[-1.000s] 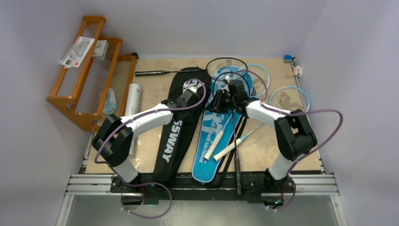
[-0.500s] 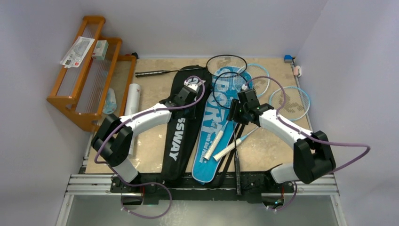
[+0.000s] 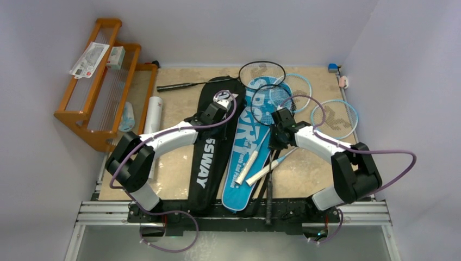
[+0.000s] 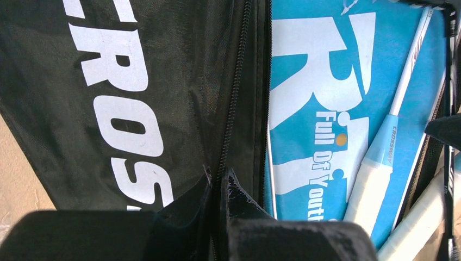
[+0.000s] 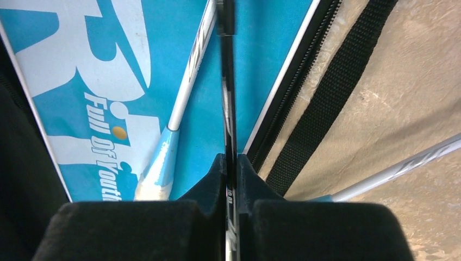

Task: Pack up the badminton gear
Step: Pick up the racket from the center of the board, then place the racket in the racket bag.

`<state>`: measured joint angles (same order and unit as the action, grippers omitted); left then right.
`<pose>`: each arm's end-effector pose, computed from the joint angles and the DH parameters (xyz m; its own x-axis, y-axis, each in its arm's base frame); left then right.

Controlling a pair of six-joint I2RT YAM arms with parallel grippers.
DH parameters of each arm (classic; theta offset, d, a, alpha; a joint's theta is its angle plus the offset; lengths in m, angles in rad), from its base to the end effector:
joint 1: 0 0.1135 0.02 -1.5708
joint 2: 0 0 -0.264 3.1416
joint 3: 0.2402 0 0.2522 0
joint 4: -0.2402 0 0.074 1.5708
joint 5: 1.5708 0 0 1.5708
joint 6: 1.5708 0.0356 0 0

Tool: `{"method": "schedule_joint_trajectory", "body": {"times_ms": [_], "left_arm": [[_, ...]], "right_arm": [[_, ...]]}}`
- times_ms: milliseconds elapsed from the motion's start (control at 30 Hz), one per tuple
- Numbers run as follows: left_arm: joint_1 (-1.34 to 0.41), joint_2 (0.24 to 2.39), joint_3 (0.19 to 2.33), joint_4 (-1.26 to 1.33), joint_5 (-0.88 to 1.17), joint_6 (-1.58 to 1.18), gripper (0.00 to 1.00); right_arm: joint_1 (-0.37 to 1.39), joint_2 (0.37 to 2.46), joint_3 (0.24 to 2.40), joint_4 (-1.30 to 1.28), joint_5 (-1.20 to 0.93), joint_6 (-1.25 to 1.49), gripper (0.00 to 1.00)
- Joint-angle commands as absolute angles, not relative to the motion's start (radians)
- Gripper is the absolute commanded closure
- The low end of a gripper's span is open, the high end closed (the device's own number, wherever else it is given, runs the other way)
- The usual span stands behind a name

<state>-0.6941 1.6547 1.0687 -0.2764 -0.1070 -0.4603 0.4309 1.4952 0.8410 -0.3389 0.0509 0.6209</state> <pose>0.2719 -0.2213 0.2080 -0.7818 0.0760 -0.6189 0.2627 0.9403 -0.2164 0.2650 0.1198 0.1835 -0.8471 0.2501 -0.4690 0.1241 0.9511 0.2830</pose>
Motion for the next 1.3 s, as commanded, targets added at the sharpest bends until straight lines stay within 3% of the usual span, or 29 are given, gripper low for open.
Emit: {"method": "schedule_joint_trajectory", "body": {"times_ms": [0, 200, 767, 1267], "left_arm": [[-0.693, 1.598, 1.061, -0.217, -0.091, -0.469, 1.0], [-0.69, 1.605, 1.085, -0.223, -0.109, -0.471, 1.0], [-0.687, 1.621, 1.134, -0.229, -0.112, -0.466, 1.0], [-0.688, 1.618, 1.163, -0.311, -0.005, -0.421, 1.0]], "right_arm": [[0.434, 1.449, 0.86, -0.366, 0.072, 0.601, 1.0], [0.524, 1.295, 0.855, -0.507, 0.16, 0.585, 1.0], [0.757, 1.196, 0.86, -0.766, 0.014, 0.633, 1.0], [0.906, 1.361, 0.963, -0.701, 0.023, 0.613, 1.0]]}}
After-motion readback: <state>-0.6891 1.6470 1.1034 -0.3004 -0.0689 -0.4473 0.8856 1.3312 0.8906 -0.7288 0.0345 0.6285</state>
